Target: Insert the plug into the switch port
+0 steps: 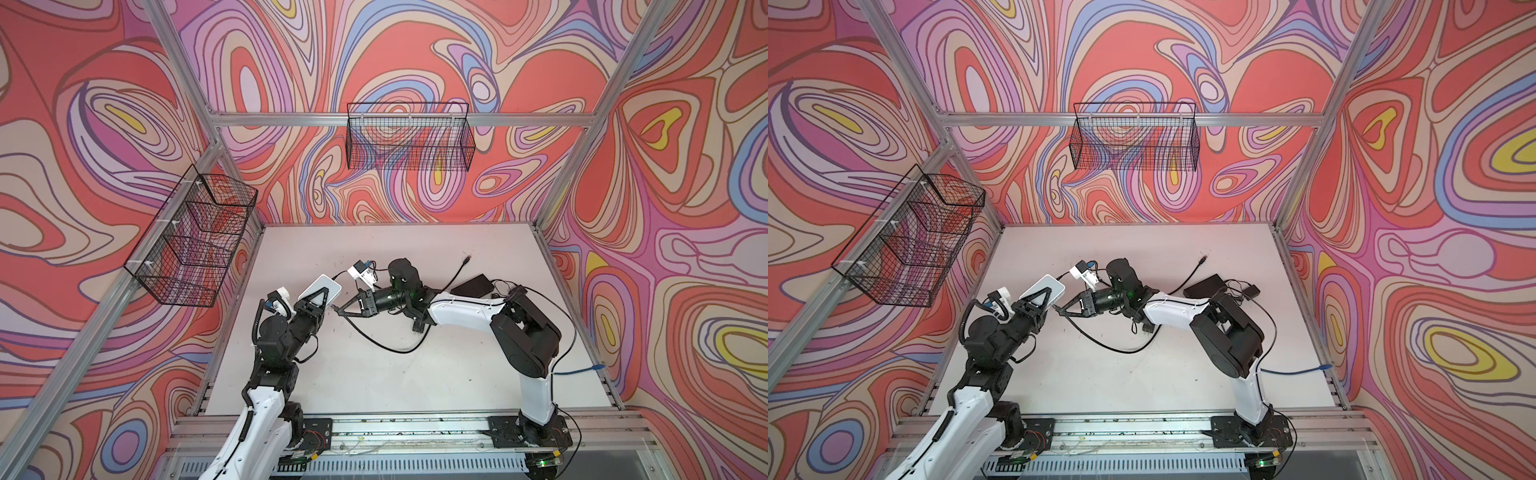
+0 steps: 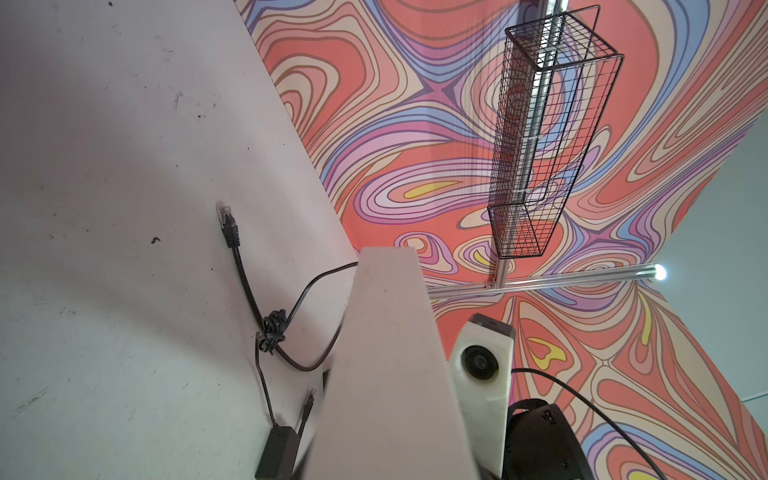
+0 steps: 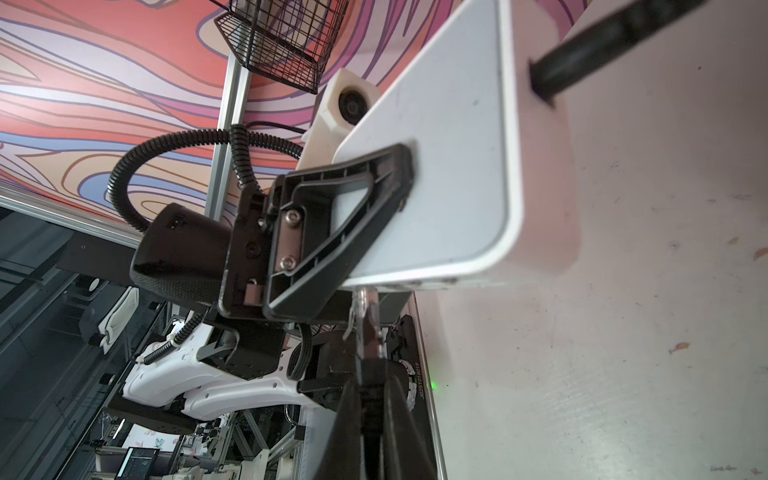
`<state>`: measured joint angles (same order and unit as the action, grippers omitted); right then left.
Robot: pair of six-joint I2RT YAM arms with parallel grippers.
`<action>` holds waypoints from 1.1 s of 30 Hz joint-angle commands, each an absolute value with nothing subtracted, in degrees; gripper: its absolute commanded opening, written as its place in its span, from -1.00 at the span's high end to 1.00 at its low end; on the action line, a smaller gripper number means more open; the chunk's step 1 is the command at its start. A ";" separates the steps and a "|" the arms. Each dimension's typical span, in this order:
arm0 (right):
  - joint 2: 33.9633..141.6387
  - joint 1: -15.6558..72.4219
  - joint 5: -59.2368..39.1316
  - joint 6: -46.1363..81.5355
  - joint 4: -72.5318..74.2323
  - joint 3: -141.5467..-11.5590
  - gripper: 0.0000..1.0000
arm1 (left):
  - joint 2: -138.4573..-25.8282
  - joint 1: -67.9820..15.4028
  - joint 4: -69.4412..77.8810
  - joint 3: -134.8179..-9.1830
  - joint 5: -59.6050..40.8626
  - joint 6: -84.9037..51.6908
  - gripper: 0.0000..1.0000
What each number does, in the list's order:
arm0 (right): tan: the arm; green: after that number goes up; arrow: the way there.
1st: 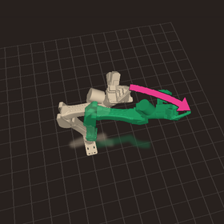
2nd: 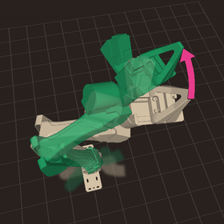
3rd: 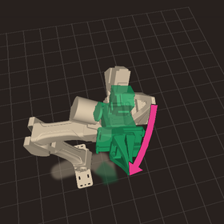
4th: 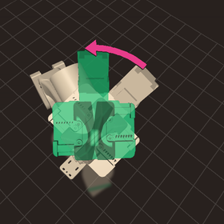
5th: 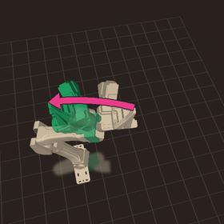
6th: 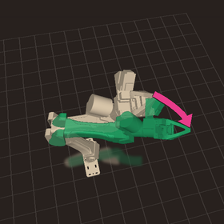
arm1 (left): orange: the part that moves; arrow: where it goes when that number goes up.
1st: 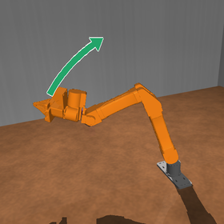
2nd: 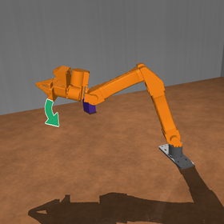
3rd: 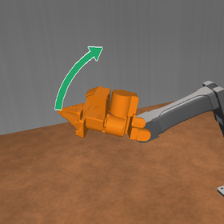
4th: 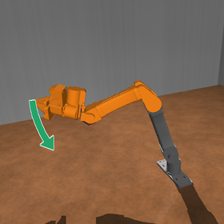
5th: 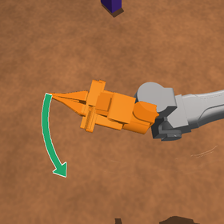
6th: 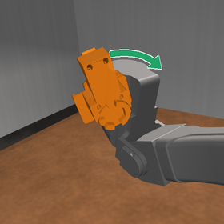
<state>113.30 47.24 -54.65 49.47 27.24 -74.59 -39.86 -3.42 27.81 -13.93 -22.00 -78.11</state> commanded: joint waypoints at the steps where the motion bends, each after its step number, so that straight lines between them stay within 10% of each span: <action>1: 114.21 47.38 -54.27 49.95 28.72 -76.79 1.00 | -40.11 -3.84 32.14 -13.93 -23.37 -78.48 0.80; 33: 111.67 46.14 -53.78 48.34 26.57 -75.16 1.00 | -46.76 -4.48 42.46 -14.88 -26.32 -80.98 0.80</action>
<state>113.36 46.54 -54.98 49.19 25.98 -75.81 -46.96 -3.75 37.56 -13.87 -23.57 -79.96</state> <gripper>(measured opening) 0.075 0.255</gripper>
